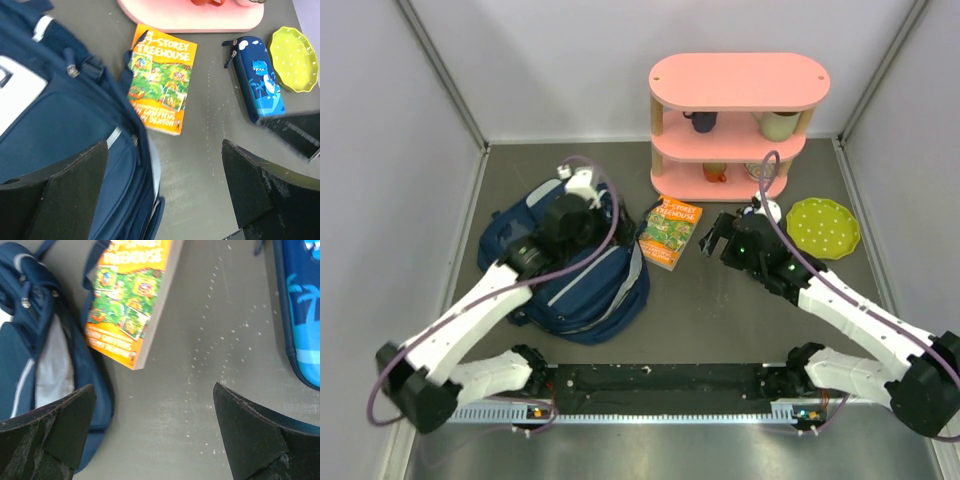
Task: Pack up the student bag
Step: Adjust the book at the center of the board.
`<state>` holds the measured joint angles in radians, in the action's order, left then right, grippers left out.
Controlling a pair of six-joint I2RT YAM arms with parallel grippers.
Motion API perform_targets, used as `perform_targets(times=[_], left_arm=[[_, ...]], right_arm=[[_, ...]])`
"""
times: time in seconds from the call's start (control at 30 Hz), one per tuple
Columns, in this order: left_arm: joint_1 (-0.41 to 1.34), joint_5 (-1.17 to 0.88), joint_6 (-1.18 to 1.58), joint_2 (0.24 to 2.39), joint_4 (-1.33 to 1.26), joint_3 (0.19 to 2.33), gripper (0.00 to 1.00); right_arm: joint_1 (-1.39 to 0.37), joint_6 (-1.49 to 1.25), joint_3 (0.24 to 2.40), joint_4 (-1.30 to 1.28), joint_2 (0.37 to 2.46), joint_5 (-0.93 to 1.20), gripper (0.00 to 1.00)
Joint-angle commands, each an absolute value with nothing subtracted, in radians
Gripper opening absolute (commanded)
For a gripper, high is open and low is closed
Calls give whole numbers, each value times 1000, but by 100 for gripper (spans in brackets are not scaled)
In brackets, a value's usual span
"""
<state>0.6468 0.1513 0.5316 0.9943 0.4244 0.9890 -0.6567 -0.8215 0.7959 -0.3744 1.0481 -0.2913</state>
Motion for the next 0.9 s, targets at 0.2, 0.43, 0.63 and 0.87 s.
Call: perform_targets(times=[0.2,0.43,0.63,0.87], left_arm=[[637,-29,394,1600,134,1369,99],[592,-207,534,1905,58,1516,93],[555,-199,534,2032,128,1609,91],[546,-103,522,2102,201,1657,91]], right_arm=[[-591,-917,559,-22,991,-115,99],[-575,-925,538,-60,838,-271,99],[-572,-910,543,-60,795,-267,99],[-566,-911,548,-60,807,-252,99]])
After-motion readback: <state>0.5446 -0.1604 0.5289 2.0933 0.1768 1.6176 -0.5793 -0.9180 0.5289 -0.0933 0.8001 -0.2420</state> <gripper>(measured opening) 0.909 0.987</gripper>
